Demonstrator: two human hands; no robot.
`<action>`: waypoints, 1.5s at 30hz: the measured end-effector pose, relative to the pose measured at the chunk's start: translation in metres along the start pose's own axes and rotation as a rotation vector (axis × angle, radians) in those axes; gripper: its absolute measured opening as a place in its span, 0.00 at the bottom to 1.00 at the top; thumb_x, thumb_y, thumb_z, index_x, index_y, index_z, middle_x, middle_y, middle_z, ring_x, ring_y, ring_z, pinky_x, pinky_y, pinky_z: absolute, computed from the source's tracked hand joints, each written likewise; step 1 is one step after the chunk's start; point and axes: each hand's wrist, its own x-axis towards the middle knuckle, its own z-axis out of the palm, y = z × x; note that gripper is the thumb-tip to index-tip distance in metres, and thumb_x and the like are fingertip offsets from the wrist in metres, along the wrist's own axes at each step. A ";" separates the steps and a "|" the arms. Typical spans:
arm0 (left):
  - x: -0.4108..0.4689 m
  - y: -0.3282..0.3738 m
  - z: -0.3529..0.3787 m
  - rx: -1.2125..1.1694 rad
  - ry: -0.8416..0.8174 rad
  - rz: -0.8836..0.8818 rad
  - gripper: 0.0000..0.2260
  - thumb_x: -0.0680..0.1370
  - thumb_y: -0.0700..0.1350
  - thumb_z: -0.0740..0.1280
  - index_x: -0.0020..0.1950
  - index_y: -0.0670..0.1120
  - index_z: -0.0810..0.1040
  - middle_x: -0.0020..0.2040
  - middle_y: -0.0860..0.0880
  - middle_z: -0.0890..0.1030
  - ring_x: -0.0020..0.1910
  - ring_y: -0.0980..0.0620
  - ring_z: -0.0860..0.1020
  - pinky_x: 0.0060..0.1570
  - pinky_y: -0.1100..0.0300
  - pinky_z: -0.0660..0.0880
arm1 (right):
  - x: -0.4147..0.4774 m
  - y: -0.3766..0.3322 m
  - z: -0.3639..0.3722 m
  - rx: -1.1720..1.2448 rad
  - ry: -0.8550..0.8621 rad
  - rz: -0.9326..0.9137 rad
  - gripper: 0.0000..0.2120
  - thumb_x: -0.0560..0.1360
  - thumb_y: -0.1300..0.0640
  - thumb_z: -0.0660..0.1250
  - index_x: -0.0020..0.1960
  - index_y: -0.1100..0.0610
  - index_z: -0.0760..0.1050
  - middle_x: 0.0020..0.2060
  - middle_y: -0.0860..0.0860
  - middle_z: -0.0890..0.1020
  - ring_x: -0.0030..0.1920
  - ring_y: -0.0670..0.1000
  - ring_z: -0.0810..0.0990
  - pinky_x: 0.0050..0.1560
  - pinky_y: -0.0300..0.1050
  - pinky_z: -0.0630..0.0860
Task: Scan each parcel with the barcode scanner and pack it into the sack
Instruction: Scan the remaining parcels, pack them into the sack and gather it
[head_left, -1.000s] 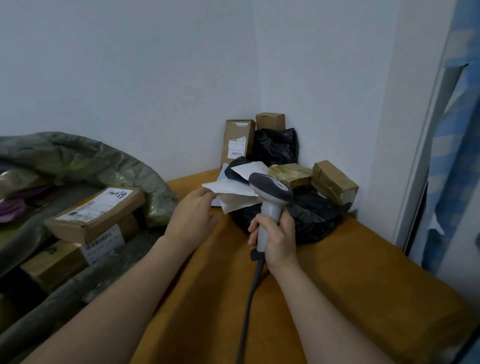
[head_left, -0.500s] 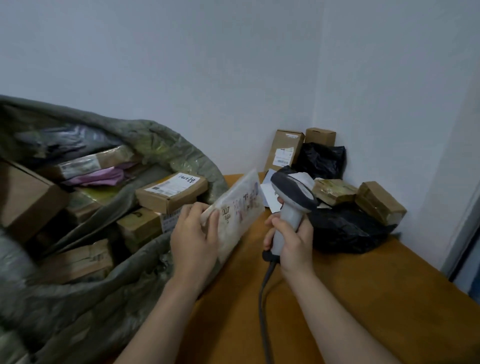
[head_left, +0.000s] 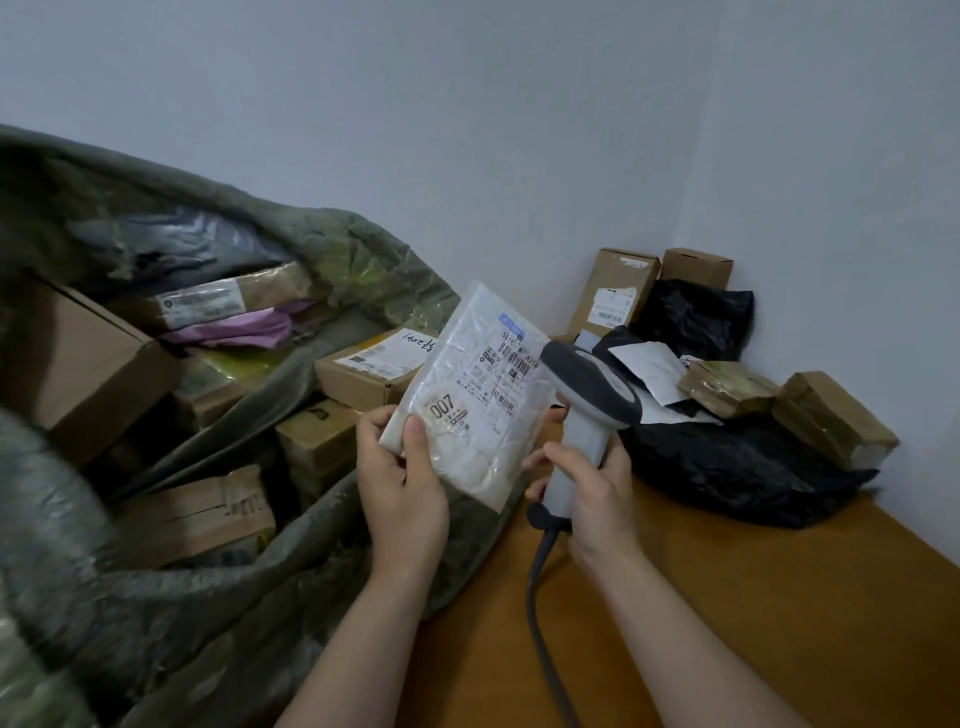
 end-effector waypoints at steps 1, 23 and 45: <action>0.000 0.000 0.001 -0.017 -0.016 -0.029 0.03 0.86 0.45 0.63 0.58 0.47 0.74 0.49 0.52 0.81 0.46 0.59 0.80 0.43 0.64 0.77 | 0.000 0.001 -0.002 -0.008 0.009 0.017 0.16 0.75 0.70 0.69 0.61 0.63 0.75 0.43 0.51 0.86 0.37 0.53 0.83 0.28 0.43 0.76; -0.002 -0.016 -0.010 0.313 -0.427 0.179 0.20 0.78 0.39 0.72 0.63 0.62 0.78 0.59 0.60 0.81 0.53 0.57 0.80 0.49 0.61 0.76 | -0.005 -0.012 -0.012 0.088 -0.041 0.192 0.19 0.75 0.74 0.64 0.59 0.56 0.80 0.53 0.54 0.88 0.54 0.51 0.87 0.45 0.40 0.83; 0.002 -0.018 -0.013 0.455 -0.282 0.289 0.32 0.77 0.32 0.72 0.77 0.53 0.72 0.74 0.60 0.72 0.71 0.74 0.64 0.67 0.79 0.61 | -0.009 -0.009 -0.019 -0.069 -0.264 0.168 0.18 0.66 0.64 0.67 0.55 0.65 0.77 0.31 0.63 0.74 0.24 0.56 0.71 0.28 0.44 0.70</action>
